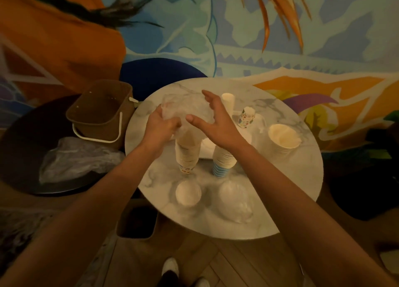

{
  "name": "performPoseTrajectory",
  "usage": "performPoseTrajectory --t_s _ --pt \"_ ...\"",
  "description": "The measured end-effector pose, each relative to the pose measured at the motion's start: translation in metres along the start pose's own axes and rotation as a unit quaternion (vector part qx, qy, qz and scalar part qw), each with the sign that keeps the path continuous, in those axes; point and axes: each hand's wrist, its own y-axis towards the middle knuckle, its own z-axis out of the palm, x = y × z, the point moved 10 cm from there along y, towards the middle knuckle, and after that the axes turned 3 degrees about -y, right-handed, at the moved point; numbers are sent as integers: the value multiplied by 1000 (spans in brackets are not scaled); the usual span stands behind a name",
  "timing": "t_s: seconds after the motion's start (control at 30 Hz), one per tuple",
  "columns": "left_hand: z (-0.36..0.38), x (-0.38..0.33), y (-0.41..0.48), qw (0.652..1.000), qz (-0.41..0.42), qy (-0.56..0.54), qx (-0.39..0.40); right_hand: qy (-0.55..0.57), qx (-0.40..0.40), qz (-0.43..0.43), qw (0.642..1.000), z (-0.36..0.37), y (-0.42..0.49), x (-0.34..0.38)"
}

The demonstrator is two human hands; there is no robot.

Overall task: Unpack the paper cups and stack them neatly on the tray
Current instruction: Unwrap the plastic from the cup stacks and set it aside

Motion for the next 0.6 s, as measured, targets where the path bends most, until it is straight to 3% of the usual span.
performPoseTrajectory --t_s 0.2,0.37,0.5,0.6 --pt "-47 3 -4 1000 -10 -1 24 57 63 67 994 75 16 0" --pt "-93 9 5 997 -34 40 53 28 86 71 993 127 40 13" --pt "-155 12 35 992 -34 112 50 -8 68 42 997 170 75 29" --pt "-213 23 63 986 -59 155 15 16 38 70 997 205 98 33"
